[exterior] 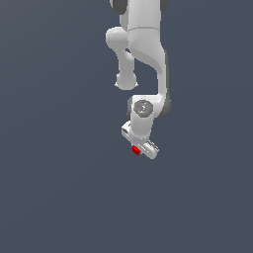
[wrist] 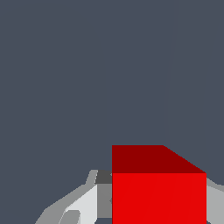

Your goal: Pick up the red cube and move it to a goal position.

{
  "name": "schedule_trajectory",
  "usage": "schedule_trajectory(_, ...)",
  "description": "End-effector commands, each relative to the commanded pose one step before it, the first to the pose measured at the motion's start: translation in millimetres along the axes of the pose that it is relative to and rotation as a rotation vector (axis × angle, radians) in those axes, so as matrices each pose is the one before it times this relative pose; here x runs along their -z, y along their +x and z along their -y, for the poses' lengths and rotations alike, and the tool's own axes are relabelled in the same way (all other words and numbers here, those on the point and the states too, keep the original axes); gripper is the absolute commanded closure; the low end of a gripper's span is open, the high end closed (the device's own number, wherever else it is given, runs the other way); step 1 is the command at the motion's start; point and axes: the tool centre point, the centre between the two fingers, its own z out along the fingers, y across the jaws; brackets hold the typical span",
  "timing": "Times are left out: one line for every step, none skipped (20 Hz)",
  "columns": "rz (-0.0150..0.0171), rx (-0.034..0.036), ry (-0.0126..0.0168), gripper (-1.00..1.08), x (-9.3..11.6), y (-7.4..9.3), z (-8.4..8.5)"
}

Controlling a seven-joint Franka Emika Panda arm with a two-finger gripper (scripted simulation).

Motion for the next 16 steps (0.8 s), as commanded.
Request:
schedule_trajectory(-0.00014,0.00008,0.00011,1.08,0.58,1.12,0.15)
schedule_trajectory(0.0,0.0,0.0,1.08,0.71,1.47,0.08)
schedule_trajectory(0.0,0.0,0.0,1.08,0.99,2.04,0.11)
schedule_trajectory(0.0,0.0,0.0,1.08,1.25,2.6,0.14)
schedule_trajectory(0.0,0.0,0.0,1.08,1.51,3.14,0.17)
schedule_trajectory(0.0,0.0,0.0,1.08,1.76,3.66,0.21)
schedule_trajectory(0.0,0.0,0.0,1.08,1.99,4.15,0.24)
schedule_trajectory(0.0,0.0,0.0,1.08,2.21,4.61,0.28)
schedule_trajectory(0.0,0.0,0.0,1.08,2.42,5.04,0.31)
schedule_trajectory(-0.00044,-0.00001,-0.00053,1.08,2.54,5.44,0.37)
schedule_trajectory(0.0,0.0,0.0,1.08,2.78,5.83,0.39)
schedule_trajectory(0.0,0.0,0.0,1.08,2.93,6.17,0.43)
schedule_trajectory(0.0,0.0,0.0,1.08,3.07,6.48,0.47)
schedule_trajectory(0.0,0.0,0.0,1.08,3.2,6.77,0.52)
schedule_trajectory(0.0,0.0,0.0,1.08,3.31,7.02,0.56)
schedule_trajectory(0.0,0.0,0.0,1.08,3.4,7.25,0.61)
